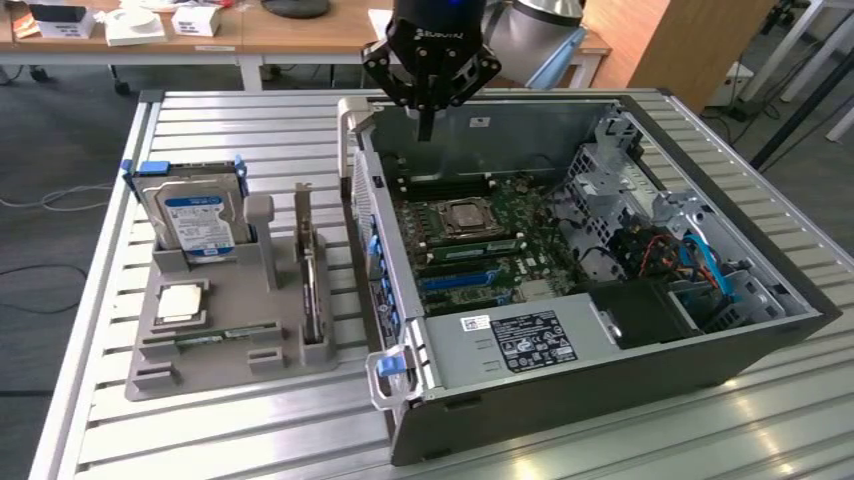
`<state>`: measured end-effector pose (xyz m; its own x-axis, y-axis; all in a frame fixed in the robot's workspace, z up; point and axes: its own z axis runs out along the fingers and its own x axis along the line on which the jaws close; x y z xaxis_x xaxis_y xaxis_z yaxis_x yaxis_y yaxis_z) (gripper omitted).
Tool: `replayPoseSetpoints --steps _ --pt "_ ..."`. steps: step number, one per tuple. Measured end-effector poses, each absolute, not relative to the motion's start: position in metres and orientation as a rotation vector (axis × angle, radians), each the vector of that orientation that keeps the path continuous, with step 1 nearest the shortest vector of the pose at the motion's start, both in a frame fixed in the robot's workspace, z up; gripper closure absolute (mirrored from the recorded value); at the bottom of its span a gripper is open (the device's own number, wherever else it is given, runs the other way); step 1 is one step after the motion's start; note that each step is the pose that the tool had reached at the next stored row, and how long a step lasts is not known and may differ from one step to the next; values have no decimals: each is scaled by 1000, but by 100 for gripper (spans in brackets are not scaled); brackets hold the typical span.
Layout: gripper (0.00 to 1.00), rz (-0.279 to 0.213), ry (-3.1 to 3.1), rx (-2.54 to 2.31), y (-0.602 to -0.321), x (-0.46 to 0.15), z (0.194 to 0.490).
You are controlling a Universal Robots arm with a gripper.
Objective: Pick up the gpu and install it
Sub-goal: 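Reach for the gpu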
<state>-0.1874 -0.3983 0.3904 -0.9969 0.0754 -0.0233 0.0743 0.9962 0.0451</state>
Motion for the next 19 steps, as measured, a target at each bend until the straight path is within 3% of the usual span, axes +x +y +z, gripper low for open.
replayPoseSetpoints --steps 19 --pt "89 69 3114 117 -398 -245 389"
